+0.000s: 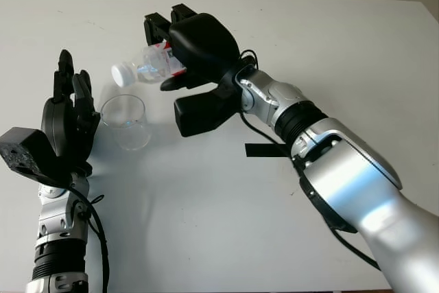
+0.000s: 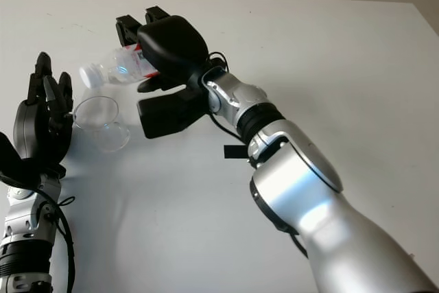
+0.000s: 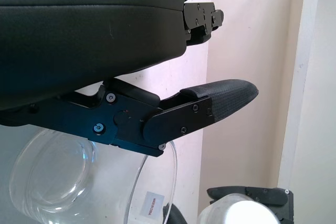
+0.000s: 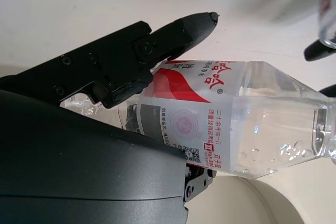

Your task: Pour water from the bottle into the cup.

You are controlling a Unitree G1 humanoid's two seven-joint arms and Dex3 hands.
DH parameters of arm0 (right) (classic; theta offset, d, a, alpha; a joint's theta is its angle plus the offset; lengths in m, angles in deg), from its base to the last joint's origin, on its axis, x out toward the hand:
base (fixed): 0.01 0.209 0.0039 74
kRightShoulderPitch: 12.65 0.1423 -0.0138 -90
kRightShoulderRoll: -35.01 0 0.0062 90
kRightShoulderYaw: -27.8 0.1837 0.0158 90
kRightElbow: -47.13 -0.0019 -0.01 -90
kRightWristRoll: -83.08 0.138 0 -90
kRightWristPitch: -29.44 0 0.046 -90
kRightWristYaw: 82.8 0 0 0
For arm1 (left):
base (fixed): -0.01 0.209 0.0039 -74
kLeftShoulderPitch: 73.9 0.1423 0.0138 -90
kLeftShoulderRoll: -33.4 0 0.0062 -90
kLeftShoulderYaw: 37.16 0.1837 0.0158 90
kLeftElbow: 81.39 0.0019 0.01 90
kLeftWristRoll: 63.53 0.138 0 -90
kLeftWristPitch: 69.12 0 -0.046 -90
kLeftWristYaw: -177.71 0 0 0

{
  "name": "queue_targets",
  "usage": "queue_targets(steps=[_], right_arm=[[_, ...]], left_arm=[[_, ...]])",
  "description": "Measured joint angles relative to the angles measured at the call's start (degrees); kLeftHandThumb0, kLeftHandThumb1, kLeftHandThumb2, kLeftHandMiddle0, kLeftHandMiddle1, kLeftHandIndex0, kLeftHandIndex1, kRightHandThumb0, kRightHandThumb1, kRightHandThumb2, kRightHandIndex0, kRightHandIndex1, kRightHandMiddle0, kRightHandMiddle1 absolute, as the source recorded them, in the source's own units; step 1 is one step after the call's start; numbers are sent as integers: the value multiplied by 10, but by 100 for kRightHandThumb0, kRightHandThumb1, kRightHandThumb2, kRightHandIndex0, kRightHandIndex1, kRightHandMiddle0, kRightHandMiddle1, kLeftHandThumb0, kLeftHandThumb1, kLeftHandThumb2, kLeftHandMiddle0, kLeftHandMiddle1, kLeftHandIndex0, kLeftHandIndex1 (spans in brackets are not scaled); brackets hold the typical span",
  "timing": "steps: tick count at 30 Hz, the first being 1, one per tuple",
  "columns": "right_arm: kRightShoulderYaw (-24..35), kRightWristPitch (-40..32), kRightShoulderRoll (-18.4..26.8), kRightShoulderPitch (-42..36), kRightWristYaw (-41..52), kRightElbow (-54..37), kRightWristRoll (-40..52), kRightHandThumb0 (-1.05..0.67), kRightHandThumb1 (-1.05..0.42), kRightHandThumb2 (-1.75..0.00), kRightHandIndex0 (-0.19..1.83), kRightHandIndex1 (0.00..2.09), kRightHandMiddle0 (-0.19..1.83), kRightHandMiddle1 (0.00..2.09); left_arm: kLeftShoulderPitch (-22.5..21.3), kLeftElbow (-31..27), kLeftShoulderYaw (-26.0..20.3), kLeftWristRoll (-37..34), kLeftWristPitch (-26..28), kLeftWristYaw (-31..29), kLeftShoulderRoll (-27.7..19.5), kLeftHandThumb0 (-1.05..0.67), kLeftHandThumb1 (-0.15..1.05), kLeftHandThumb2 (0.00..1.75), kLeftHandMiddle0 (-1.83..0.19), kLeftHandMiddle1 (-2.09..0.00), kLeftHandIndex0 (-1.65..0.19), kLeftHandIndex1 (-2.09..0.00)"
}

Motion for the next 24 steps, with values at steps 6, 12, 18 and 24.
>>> queue_targets(steps=[6, 12, 18, 24], right_arm=[[-27, 13, 13, 11, -44, 0, -29, -22, -105, -21, 93, 209, 57, 209], [-86, 16, 21, 23, -114, 2, -93, -29, -100, -11, 93, 209, 43, 197], [-111, 6, 21, 31, -153, 3, -116, -35, -90, -5, 93, 209, 51, 157], [-130, 6, 19, 38, -167, 4, -130, -29, -92, -5, 87, 209, 48, 170]], left_arm=[[0, 0, 0, 0, -1, 0, 0, -71, 105, 70, 3, -6, 9, -8], [0, 0, 0, 0, -1, -1, 0, -72, 105, 70, 3, -5, 9, -8], [0, 0, 0, -1, -1, -1, 2, -71, 105, 70, 4, -5, 9, -8], [0, 5, 0, -1, -1, -1, 2, -71, 105, 70, 3, -5, 9, -8]])
